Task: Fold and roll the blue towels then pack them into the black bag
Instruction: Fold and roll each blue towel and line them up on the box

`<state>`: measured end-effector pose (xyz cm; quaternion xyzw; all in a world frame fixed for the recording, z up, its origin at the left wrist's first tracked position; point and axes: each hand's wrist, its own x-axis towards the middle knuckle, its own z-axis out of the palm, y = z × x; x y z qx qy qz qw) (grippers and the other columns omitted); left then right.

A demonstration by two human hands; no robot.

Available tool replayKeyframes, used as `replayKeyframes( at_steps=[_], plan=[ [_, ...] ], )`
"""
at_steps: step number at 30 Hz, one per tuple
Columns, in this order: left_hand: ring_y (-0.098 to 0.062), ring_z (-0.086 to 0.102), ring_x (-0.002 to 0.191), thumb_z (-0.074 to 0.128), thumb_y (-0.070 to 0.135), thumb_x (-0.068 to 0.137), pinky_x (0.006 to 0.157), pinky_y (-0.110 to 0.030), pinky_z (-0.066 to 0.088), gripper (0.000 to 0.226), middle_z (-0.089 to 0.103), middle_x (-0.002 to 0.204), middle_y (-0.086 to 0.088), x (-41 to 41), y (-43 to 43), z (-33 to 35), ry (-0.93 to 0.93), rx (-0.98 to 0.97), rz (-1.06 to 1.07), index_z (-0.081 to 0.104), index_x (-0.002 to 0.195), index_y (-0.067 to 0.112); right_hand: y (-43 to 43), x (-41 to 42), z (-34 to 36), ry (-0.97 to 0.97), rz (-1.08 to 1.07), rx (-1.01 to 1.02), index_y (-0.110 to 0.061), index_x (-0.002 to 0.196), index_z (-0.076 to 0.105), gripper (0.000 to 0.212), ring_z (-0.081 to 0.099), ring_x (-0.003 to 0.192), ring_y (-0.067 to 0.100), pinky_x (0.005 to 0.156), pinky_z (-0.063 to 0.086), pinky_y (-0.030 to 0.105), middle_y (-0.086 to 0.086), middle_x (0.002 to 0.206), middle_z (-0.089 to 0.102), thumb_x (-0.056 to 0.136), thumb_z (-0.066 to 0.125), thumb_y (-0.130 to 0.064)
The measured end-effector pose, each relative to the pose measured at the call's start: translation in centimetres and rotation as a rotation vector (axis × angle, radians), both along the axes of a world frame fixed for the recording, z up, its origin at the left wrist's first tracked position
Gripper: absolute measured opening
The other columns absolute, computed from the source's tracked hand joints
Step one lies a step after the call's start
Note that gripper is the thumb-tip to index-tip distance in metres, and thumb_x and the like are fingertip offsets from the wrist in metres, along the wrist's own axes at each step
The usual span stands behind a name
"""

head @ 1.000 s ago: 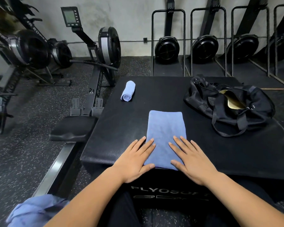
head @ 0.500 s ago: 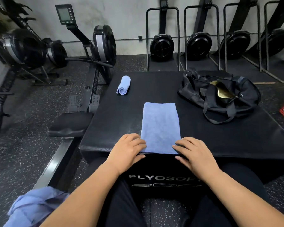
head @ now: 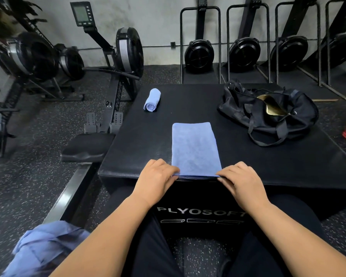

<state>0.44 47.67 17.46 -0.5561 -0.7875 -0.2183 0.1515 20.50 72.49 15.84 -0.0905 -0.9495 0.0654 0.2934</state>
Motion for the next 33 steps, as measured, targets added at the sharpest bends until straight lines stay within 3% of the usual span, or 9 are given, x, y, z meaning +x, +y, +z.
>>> replayKeyframes(
  at_steps=[8, 15, 19, 24, 28, 33],
  plan=[
    [-0.005, 0.058, 0.087, 0.07, 0.037, 0.099, 0.092, -0.028, 0.043, 0.01, 0.068, 0.088, 0.021, -0.4, 0.1, 0.2, -0.352, 0.046, 0.119, 0.068, 0.108, 0.034, 0.0, 0.1, 0.4, -0.049, -0.046, -0.084, -0.029, 0.107, 0.077, 0.022, 0.053, 0.087, 0.02, 0.072, 0.049, 0.041, -0.018, 0.094, 0.071, 0.089, 0.077, -0.042],
    [-0.004, 0.057, 0.098, 0.077, 0.038, 0.092, 0.083, -0.024, 0.046, 0.008, 0.071, 0.084, 0.023, -0.6, 0.6, 0.5, -0.614, 0.076, 0.198, 0.07, 0.09, 0.039, 0.1, -0.8, 1.3, -0.007, -0.157, -0.532, -0.045, 0.106, 0.078, 0.019, 0.061, 0.089, 0.006, 0.084, 0.055, 0.038, -0.016, 0.088, 0.06, 0.088, 0.081, -0.039],
    [-0.004, 0.051, 0.098, 0.076, 0.035, 0.092, 0.084, -0.028, 0.048, 0.006, 0.065, 0.084, 0.02, -0.7, 0.8, 0.3, -0.495, 0.054, 0.191, 0.071, 0.09, 0.036, -0.1, -1.5, 1.3, -0.025, -0.14, -0.418, -0.039, 0.1, 0.078, 0.015, 0.055, 0.09, 0.011, 0.077, 0.054, 0.041, -0.024, 0.081, 0.062, 0.087, 0.082, -0.033],
    [-0.013, 0.047, 0.098, 0.076, 0.024, 0.092, 0.089, -0.031, 0.045, 0.01, 0.058, 0.1, 0.018, -1.0, 1.1, 0.3, -0.333, 0.06, 0.124, 0.073, 0.096, 0.033, 0.5, -2.2, 0.6, 0.06, -0.029, -0.123, -0.028, 0.093, 0.079, 0.011, 0.051, 0.089, 0.021, 0.071, 0.047, 0.043, -0.017, 0.102, 0.066, 0.088, 0.083, -0.02],
    [-0.018, 0.051, 0.093, 0.07, 0.01, 0.093, 0.076, -0.04, 0.045, 0.02, 0.065, 0.101, 0.017, -0.8, 1.2, 0.1, -0.169, 0.04, 0.05, 0.074, 0.095, 0.029, 0.8, -2.2, 0.0, 0.045, 0.034, 0.041, -0.026, 0.095, 0.078, 0.019, 0.054, 0.088, 0.023, 0.069, 0.041, 0.039, -0.02, 0.103, 0.07, 0.086, 0.081, -0.009],
    [-0.016, 0.052, 0.091, 0.068, 0.015, 0.09, 0.071, -0.035, 0.041, 0.018, 0.068, 0.1, 0.019, -0.7, 1.1, 0.0, -0.109, 0.03, 0.049, 0.077, 0.095, 0.03, 0.8, -1.9, 0.2, 0.039, 0.054, 0.01, -0.028, 0.098, 0.08, 0.015, 0.055, 0.092, 0.021, 0.072, 0.042, 0.039, -0.022, 0.104, 0.071, 0.087, 0.07, -0.025]
  ],
)
